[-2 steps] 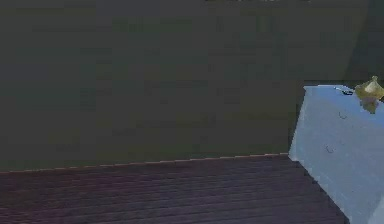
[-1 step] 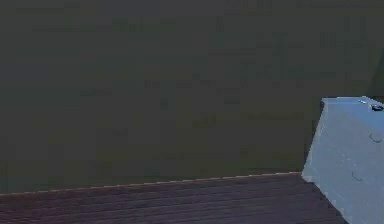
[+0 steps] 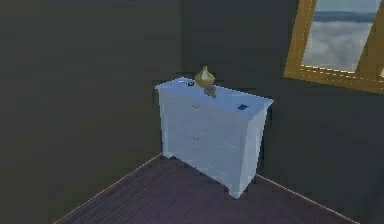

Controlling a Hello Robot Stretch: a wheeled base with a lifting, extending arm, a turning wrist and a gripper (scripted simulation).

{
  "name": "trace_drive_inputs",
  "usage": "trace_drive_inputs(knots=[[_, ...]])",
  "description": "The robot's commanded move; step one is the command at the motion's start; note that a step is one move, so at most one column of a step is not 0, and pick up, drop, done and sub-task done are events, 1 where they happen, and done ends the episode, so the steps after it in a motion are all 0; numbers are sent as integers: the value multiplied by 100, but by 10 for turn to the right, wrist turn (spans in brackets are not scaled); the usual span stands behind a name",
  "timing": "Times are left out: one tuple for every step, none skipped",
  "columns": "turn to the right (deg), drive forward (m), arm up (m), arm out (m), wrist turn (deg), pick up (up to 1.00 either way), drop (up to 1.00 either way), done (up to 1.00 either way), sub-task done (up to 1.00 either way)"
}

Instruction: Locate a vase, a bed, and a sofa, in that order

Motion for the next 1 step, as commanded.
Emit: trace_drive_inputs(knots=[[210, 0, 0, 0, 0, 0, 0, 0, 0]])
